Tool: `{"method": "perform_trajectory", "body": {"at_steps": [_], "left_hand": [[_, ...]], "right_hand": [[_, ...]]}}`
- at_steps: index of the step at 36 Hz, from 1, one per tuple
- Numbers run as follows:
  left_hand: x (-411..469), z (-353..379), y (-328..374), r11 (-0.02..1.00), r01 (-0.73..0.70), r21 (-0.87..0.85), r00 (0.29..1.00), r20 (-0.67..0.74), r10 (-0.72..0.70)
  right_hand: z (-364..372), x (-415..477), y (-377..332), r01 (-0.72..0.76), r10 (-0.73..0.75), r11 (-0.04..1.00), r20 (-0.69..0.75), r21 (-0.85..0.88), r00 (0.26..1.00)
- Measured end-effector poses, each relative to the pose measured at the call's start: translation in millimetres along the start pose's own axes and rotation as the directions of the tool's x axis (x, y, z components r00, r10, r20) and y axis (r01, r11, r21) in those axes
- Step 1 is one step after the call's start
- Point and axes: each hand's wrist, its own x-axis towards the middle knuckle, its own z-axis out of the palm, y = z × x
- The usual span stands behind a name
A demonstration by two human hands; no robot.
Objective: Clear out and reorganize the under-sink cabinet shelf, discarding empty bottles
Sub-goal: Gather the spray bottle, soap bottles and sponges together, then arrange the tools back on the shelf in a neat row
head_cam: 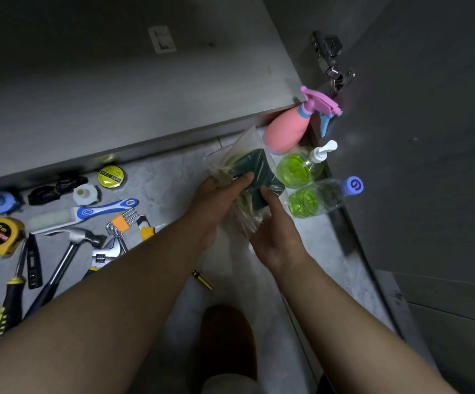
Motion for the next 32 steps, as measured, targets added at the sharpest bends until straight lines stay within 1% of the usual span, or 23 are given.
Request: {"method": "perform_trajectory", "body": {"at_steps": [2, 3, 5, 7, 11, 14, 15, 16, 17, 19, 20, 21, 22, 25, 28, 29, 30, 31, 32], "left_hand": [[3.0, -2.0, 5.8, 0.996, -0.038, 0.084, 0.999, -0.024, 0.04], [3.7, -3.6, 7.5, 0.989, -0.051, 0.14, 0.996, -0.059, 0.06], [7.2, -11.4, 5.2, 0.958, -0.039, 0.284, 0.984, -0.154, 0.086], [9.7, -22.2, 0.2, 0.925, -0.035, 0.378, 0.971, -0.206, 0.121], [9.1, -48.2, -16.7, 0.882, -0.047, 0.47, 0.97, -0.19, 0.153], [7.4, -67.7, -27.5, 0.839, -0.068, 0.539, 0.969, -0.164, 0.183], [6.5, -74.2, -30.3, 0.797, -0.083, 0.598, 0.966, -0.147, 0.211], [4.7, -81.0, -32.7, 0.721, -0.11, 0.684, 0.961, -0.111, 0.252], [2.3, -87.6, -34.8, 0.605, -0.149, 0.782, 0.951, -0.053, 0.304], [-3.3, -100.9, -37.9, 0.33, -0.214, 0.919, 0.928, 0.086, 0.364], [-6.9, -107.8, -38.2, 0.228, -0.227, 0.947, 0.924, 0.136, 0.357], [-11.4, -114.9, -37.4, 0.159, -0.237, 0.958, 0.925, 0.173, 0.339], [-16.7, -121.8, -35.3, 0.117, -0.245, 0.962, 0.927, 0.198, 0.319], [-33.5, -145.9, -25.9, 0.043, -0.256, 0.966, 0.927, 0.233, 0.292], [-53.9, -171.7, -12.0, -0.086, -0.256, 0.963, 0.933, 0.269, 0.237], [-61.6, -180.2, -6.4, -0.134, -0.262, 0.956, 0.936, 0.286, 0.206], [-70.3, -188.9, 0.3, -0.182, -0.258, 0.949, 0.944, 0.288, 0.162], [-79.5, -197.5, 7.8, -0.223, -0.248, 0.943, 0.954, 0.277, 0.112], [-89.2, -205.7, 16.0, -0.251, -0.236, 0.939, 0.964, 0.258, 0.059]], "right_hand": [[3.6, 11.1, -4.5, 0.037, -0.038, 0.999, -0.089, -0.023, 0.995], [5.7, 17.6, -7.3, 0.051, -0.055, 0.998, -0.148, -0.035, 0.987], [10.7, 29.8, -13.7, 0.076, -0.082, 0.997, -0.261, -0.034, 0.962], [16.7, 41.8, -19.9, 0.099, -0.116, 0.993, -0.342, -0.067, 0.932], [30.3, 63.6, -32.0, 0.133, -0.167, 0.984, -0.368, -0.117, 0.915], [38.7, 74.4, -38.2, 0.09, -0.17, 0.969, -0.362, -0.229, 0.916], [40.5, 77.5, -39.6, 0.065, -0.161, 0.962, -0.36, -0.266, 0.919], [42.5, 79.7, -41.5, 0.036, -0.148, 0.953, -0.358, -0.302, 0.922], [44.6, 81.3, -44.0, 0.008, -0.134, 0.941, -0.351, -0.339, 0.927], [46.5, 81.6, -50.0, -0.047, -0.107, 0.903, -0.332, -0.426, 0.937], [46.1, 80.1, -52.1, -0.075, -0.092, 0.883, -0.327, -0.462, 0.94], [44.8, 77.6, -53.5, -0.098, -0.076, 0.871, -0.328, -0.482, 0.942], [43.4, 73.7, -54.0, -0.111, -0.066, 0.867, -0.333, -0.486, 0.941], [37.4, 57.4, -47.6, -0.119, -0.079, 0.872, -0.377, -0.474, 0.923], [30.8, 39.4, -34.5, -0.125, -0.074, 0.895, -0.418, -0.429, 0.905], [28.9, 34.1, -29.3, -0.139, -0.067, 0.887, -0.421, -0.44, 0.904], [26.9, 28.9, -24.3, -0.164, -0.071, 0.855, -0.423, -0.492, 0.903], [25.4, 24.1, -20.5, -0.197, -0.083, 0.786, -0.415, -0.586, 0.906], [25.5, 18.5, -17.8, -0.226, -0.087, 0.677, -0.381, -0.7, 0.92]]}}
